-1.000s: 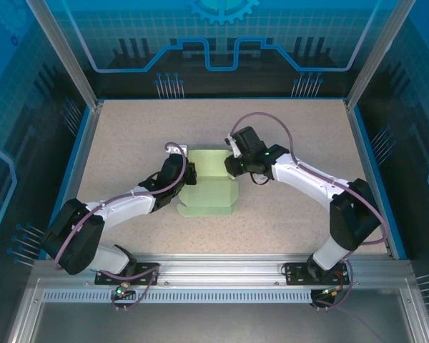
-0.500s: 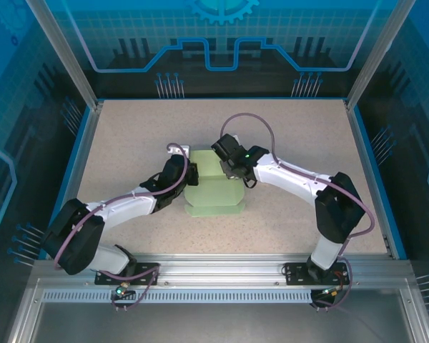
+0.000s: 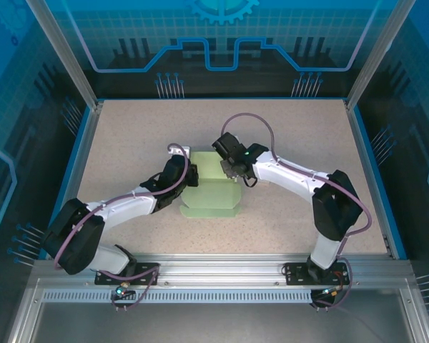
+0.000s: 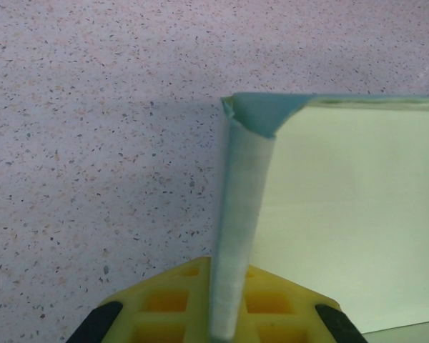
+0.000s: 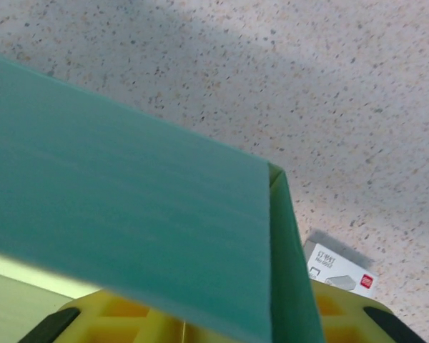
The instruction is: Fold the paper box
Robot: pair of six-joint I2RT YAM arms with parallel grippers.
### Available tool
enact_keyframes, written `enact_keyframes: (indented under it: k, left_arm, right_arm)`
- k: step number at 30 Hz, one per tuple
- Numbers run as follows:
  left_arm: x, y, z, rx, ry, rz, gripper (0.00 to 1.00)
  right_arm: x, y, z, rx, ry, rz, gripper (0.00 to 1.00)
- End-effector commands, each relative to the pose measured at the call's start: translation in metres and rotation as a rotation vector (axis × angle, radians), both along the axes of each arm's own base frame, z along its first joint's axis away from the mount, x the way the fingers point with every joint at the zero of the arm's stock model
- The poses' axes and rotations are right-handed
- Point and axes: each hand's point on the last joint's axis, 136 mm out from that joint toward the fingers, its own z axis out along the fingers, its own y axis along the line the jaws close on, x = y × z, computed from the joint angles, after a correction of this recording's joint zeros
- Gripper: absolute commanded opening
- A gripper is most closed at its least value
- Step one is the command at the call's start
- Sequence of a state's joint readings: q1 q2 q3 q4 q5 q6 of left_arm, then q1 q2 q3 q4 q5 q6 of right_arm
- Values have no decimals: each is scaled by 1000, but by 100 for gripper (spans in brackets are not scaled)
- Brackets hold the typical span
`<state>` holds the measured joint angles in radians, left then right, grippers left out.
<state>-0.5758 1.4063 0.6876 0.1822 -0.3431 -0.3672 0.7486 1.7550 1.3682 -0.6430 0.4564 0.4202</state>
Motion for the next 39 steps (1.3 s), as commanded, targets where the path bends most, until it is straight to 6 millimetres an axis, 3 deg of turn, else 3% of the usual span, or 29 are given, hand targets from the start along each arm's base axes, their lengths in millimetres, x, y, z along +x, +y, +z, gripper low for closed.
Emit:
enact_keyframes:
  k: [1, 8, 20, 24, 31, 39]
  left_arm:
    - [4, -6, 14, -20, -30, -7, 9]
    - [3, -4, 15, -13, -35, -5, 9]
    - [-1, 0, 13, -4, -29, 6, 9]
    - [0, 0, 12, 3, -28, 7, 9]
    - [1, 0, 9, 17, -23, 10, 9]
    - [4, -3, 3, 39, -14, 7, 9]
  right_arm:
    - [-18, -2, -7, 49, 77, 5, 31]
    - [-23, -21, -21, -81, 86, -24, 22]
    - [-6, -37, -18, -332, 12, -62, 20]
    - [-1, -24, -11, -287, 8, -30, 22]
    - [-4, 9, 4, -26, 47, 53, 34]
    - [-10, 22, 18, 143, 83, 84, 49]
